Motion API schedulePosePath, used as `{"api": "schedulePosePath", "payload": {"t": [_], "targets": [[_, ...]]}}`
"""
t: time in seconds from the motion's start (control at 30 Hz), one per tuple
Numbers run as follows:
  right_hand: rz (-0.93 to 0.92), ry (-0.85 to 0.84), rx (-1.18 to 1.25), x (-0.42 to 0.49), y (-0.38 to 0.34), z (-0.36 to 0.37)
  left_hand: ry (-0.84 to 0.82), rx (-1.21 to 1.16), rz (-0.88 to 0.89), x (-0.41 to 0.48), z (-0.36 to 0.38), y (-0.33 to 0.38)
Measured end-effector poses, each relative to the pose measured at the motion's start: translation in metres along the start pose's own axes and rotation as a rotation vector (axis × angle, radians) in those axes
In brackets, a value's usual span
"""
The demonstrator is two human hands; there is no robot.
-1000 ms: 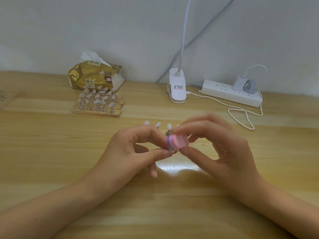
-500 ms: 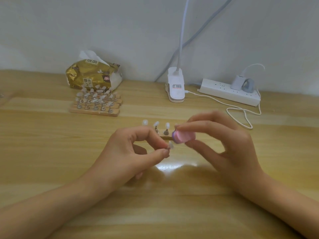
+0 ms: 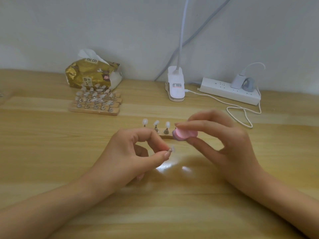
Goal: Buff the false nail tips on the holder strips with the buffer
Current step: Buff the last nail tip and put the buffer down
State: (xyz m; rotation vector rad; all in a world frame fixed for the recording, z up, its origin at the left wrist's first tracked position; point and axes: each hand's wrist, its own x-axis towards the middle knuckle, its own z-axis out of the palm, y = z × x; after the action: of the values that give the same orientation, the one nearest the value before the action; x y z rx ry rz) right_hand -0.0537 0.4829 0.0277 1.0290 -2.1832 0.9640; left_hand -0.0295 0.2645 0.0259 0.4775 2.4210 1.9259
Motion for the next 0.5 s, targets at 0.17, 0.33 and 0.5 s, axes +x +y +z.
{"api": "schedulePosePath", "payload": {"t": [0.17, 0.33, 0.5], "targets": [[-0.048, -0.072, 0.005, -0.004, -0.001, 0.006, 0.002, -0.017, 0.005, 0.001, 0.000, 0.000], [-0.069, -0.054, 0.035, -0.005, -0.004, 0.006, -0.012, -0.019, 0.034, 0.001, 0.001, -0.002], [0.130, -0.013, 0.019, -0.001, 0.018, -0.008, -0.064, -0.011, 0.050, -0.001, -0.002, -0.003]]}}
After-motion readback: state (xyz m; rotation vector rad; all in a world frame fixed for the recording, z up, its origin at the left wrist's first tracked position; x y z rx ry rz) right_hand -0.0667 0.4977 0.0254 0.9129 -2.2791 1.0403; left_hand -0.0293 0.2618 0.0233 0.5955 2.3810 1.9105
